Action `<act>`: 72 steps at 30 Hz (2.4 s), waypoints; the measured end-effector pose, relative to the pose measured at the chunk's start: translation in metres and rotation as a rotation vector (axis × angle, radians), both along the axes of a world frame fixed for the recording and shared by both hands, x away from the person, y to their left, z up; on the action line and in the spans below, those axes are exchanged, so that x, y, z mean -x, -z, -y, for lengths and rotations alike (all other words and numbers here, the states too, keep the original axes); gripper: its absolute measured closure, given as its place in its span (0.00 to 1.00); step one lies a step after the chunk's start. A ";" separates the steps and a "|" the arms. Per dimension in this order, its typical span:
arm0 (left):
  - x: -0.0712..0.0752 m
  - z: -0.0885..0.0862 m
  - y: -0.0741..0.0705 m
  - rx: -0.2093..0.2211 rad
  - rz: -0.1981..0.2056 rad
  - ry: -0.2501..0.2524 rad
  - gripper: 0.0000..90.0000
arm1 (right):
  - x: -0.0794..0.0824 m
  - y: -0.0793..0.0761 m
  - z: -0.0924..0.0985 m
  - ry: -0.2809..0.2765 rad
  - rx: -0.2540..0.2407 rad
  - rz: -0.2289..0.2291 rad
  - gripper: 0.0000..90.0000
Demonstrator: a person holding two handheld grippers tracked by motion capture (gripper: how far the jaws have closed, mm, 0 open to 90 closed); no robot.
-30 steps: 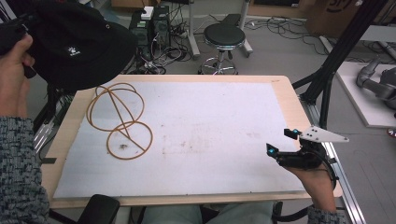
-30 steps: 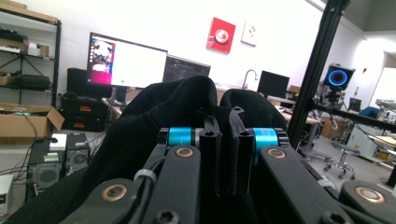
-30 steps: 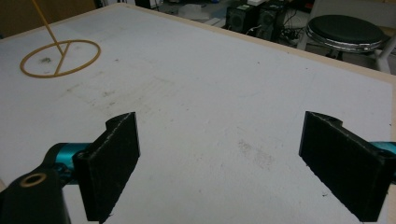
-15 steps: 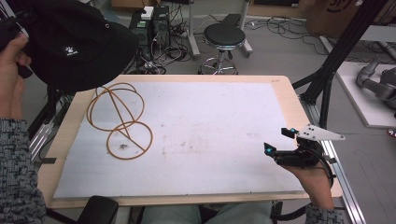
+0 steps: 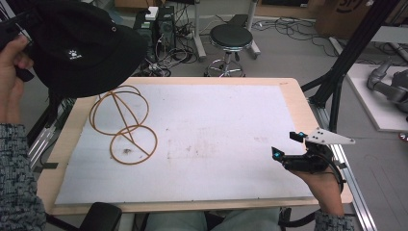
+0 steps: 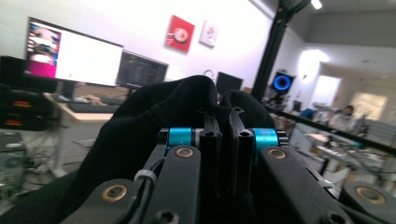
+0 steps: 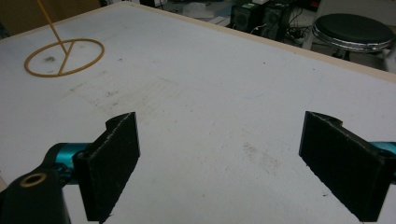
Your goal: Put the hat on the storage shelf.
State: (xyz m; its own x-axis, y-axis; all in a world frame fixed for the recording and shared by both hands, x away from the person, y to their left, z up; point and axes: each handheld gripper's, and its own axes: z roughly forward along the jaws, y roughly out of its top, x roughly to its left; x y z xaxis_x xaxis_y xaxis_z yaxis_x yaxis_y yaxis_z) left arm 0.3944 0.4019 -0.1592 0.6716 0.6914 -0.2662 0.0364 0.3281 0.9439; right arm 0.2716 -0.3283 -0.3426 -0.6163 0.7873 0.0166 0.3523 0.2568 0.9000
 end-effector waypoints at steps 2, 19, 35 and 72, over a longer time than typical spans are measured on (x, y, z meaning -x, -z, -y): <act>-0.001 -0.001 0.001 0.019 -0.010 0.029 0.95 | 0.000 0.000 0.000 0.000 -0.001 0.001 0.13; -0.011 0.003 0.012 -0.049 -0.049 0.205 0.95 | -0.001 0.000 0.000 0.000 -0.002 -0.001 0.14; -0.013 0.019 0.026 -0.130 -0.101 0.300 0.95 | -0.006 0.001 -0.003 -0.007 -0.006 -0.009 0.13; 0.031 0.052 0.073 -0.223 -0.110 0.256 0.94 | -0.058 -0.004 -0.047 -0.156 -0.030 0.004 0.13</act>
